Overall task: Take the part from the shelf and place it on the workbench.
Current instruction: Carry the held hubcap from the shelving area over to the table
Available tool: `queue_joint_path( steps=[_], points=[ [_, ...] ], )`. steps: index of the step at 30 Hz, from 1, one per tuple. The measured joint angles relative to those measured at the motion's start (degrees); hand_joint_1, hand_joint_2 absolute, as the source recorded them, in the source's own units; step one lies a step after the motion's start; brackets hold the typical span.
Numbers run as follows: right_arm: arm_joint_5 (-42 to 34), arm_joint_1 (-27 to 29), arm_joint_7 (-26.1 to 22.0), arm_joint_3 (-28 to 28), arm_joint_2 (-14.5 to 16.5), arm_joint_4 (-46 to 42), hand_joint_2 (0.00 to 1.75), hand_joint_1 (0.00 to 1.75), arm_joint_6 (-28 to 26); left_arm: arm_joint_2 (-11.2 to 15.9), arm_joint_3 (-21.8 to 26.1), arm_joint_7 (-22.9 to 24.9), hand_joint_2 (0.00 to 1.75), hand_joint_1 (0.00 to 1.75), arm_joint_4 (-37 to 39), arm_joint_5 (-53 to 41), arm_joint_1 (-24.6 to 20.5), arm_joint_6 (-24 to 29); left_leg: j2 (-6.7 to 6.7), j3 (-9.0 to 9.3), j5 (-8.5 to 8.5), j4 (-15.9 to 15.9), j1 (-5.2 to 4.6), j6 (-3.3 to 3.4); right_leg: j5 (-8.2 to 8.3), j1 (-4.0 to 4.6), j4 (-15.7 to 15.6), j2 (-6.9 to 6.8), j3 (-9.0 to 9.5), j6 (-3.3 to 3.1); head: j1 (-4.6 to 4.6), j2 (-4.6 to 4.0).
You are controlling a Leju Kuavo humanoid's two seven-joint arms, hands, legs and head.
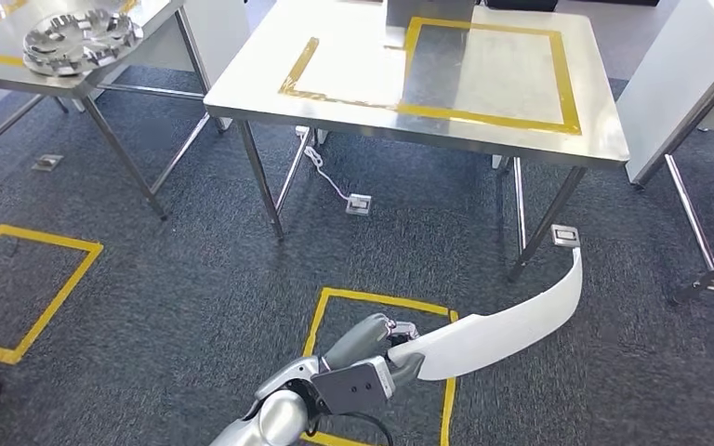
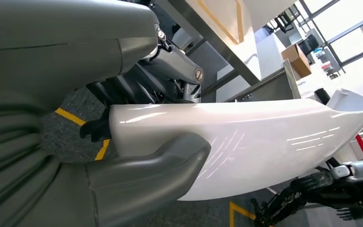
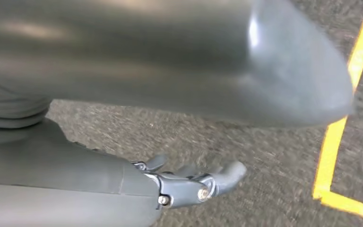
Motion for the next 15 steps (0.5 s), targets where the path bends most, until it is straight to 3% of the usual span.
queue_joint_path(
  steps=[2, 4, 6, 7, 8, 10, 11, 12, 15],
  points=[
    [0.1, -0.1, 0.0, 0.0, 0.0, 0.0, 0.00, 0.00, -0.1, 0.0, 0.0, 0.0, 1.75, 1.75, -0.3, 0.0, -0.2, 0.1, 0.13, -3.51, -0.37, 5.8, 0.30, -0.73, -0.89, -0.24, -0.3, -0.01, 1.53, -0.50, -0.32, 0.00],
    [0.2, -0.1, 0.0, 0.0, 0.0, 0.0, 0.00, 0.00, -0.1, 0.2, 0.0, 0.0, 1.75, 1.75, -0.4, 0.0, -0.2, 0.2, 0.22, -8.62, -2.78, 12.3, 0.84, -1.47, -2.15, -0.34, -0.3, 0.02, 2.90, -0.66, -0.58, 0.00],
    [0.2, 0.0, 0.0, 0.0, 0.0, 0.0, 0.00, 0.00, -0.1, 0.4, 0.0, 0.1, 1.75, 1.75, -0.5, 0.0, -0.1, 0.2, 0.33, -11.94, -4.59, 14.1, 1.27, -1.90, -3.58, -0.48, -0.3, 0.11, 4.60, -0.48, -0.65, 0.00],
    [0.2, 0.1, 0.0, 0.0, 0.0, 0.0, 0.00, 0.00, -0.1, 0.4, 0.0, 0.1, 1.75, 1.75, -0.5, 0.0, -0.1, 0.2, 0.41, -12.32, -3.93, 12.4, 1.41, -2.02, -4.34, -0.61, -0.3, 0.16, 5.61, -0.29, -0.67, 0.00],
    [0.2, 0.1, 0.0, 0.0, 0.0, 0.0, 0.00, 0.00, -0.1, 0.5, 0.0, 0.1, 1.75, 1.75, -0.5, 0.0, -0.1, 0.2, 0.50, -12.02, -1.89, 9.3, 1.52, -2.12, -5.15, -0.76, -0.3, 0.18, 6.64, -0.04, -0.69, 0.00],
    [0.2, 0.1, 0.0, 0.0, 0.0, 0.0, 0.00, 0.00, -0.1, 0.5, 0.0, 0.1, 1.75, 1.75, -0.6, 0.0, -0.1, 0.2, 0.88, -10.96, 4.62, 2.2, 1.61, -2.05, -6.76, -0.88, -0.4, 0.26, 8.33, 0.62, -0.88, 0.00],
    [0.2, 0.0, 0.0, 0.0, 0.0, 0.0, 0.00, 0.00, -0.1, 0.5, 0.0, 0.1, 1.75, 1.75, -0.6, 0.0, -0.1, 0.2, 1.06, -10.54, 6.93, 0.1, 1.58, -1.75, -7.56, -0.81, -0.5, 0.23, 8.90, 1.02, -0.95, 0.00],
    [0.2, -0.1, 0.1, 0.0, 0.0, 0.0, 0.00, 0.00, -0.1, 0.6, 0.0, 0.2, 1.75, 1.75, -0.6, -0.1, -0.1, 0.2, 1.07, -10.32, 8.18, -0.9, 1.52, -1.30, -7.94, -0.75, -0.5, 0.22, 9.47, 1.48, -1.01, 0.00],
    [0.2, -0.4, 0.2, 0.0, 0.0, 0.0, 0.00, 0.00, 0.0, 0.4, 0.0, 0.4, 1.75, 1.75, -0.8, -0.2, -0.3, 0.2, 0.62, -8.87, 7.14, -1.3, 1.55, 0.25, -6.54, -0.83, 2.2, 0.08, 9.11, 2.68, -0.88, 0.00]
  ],
)
